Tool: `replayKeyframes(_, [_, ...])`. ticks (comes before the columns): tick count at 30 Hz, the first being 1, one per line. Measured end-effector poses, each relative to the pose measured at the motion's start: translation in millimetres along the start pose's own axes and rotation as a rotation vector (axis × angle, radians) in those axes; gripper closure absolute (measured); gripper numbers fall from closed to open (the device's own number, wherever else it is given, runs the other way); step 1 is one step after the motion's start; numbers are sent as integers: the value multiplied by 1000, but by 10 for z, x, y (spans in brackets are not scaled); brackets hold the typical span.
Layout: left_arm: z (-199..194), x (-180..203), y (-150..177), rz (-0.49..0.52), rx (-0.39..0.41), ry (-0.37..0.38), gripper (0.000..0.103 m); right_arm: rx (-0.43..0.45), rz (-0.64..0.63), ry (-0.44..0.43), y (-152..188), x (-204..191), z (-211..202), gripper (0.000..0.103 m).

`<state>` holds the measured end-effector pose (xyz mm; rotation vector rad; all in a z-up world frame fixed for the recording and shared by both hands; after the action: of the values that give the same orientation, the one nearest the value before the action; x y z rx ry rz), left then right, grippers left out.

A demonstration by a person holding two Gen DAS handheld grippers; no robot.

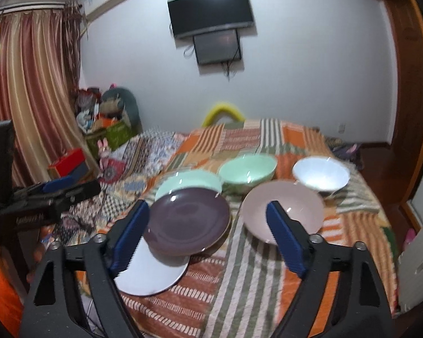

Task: Organize plates and bowls
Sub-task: 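Grasp the rim of the dark purple plate with both grippers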

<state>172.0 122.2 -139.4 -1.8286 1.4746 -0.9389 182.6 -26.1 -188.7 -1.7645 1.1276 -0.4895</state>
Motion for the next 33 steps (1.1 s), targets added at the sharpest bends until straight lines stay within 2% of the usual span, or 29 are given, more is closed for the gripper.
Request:
replayKeyframes(4, [313, -233, 92, -19, -65, -13, 17, -82, 17, -14, 160, 4, 297, 42])
replayKeyframes(9, [701, -454, 249, -49, -160, -10, 20, -176, 33, -17, 326, 36, 638, 56])
replayKeyframes(13, [973, -572, 361, -93, -230, 17, 31, -234, 62, -13, 451, 80, 841, 65])
replayKeyframes(17, [1200, -646, 451, -108, -272, 37, 41, -264, 82, -2, 519, 136, 975, 68])
replayKeyframes(19, [1294, -664, 497, -100, -290, 37, 52, -280, 82, 7, 556, 153, 1035, 71])
replayKeyframes(22, [1424, -673, 546, -98, -303, 45, 62, -300, 87, 17, 604, 186, 1148, 73])
replayKeyframes(27, [1603, -704, 596, -99, -316, 55, 72, -324, 93, 36, 634, 236, 1285, 73])
replayKeyframes(33, [1716, -699, 600, -111, -324, 81, 79, -332, 97, 37, 635, 254, 1366, 73])
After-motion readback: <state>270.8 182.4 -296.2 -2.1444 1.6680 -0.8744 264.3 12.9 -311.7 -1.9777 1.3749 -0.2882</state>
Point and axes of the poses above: each gripper's, at about its wrist camera, not at the fingertips, and z roughly the way its jaws point, x to its right, y to its underside, the point moved 9 cm from there along z, roughly the way its jaws point
